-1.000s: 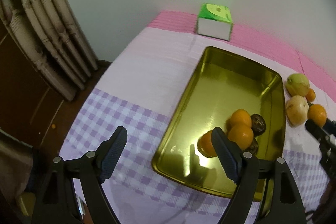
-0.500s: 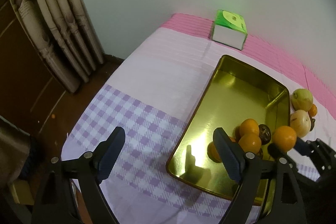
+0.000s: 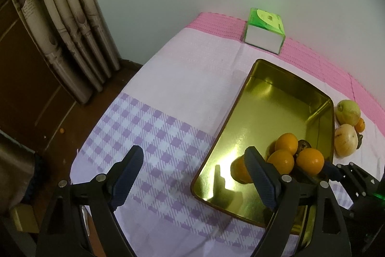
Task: Organize fruits
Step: 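Lower the large orange into the tray with the right gripper, then open the right gripper and lift it away from the tray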
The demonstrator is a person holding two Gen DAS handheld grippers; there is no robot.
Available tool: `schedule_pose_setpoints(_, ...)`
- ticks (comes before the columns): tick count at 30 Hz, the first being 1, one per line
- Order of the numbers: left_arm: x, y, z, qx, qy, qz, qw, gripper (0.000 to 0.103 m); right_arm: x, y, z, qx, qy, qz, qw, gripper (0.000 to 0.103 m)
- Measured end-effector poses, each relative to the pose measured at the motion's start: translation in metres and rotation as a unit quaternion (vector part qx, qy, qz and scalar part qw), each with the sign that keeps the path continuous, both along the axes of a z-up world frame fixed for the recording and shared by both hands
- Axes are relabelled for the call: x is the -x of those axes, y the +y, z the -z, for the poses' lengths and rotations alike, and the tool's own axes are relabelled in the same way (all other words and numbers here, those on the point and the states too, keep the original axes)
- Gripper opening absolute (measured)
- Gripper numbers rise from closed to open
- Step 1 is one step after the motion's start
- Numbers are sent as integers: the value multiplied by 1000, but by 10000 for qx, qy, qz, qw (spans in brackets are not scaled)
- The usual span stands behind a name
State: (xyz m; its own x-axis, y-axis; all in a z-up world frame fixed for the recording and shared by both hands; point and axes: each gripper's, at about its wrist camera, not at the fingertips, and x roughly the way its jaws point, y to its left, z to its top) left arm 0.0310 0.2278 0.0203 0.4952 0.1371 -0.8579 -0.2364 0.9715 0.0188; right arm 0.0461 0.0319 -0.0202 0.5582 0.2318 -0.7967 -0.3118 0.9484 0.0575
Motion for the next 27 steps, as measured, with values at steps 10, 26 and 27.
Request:
schedule_pose_setpoints(10, 11, 5, 4, 33, 47, -26, 10000, 86, 2, 2, 2, 77, 9, -78, 9999, 35)
schedule_pose_setpoints(26, 9, 1, 4, -20, 65, 51, 10000, 86, 3, 2, -2, 76, -33, -54, 10000, 42)
schedule_pose_setpoints(27, 8, 0, 3, -26, 66, 51, 10000, 86, 4, 2, -3, 76, -53, -43, 9999, 43)
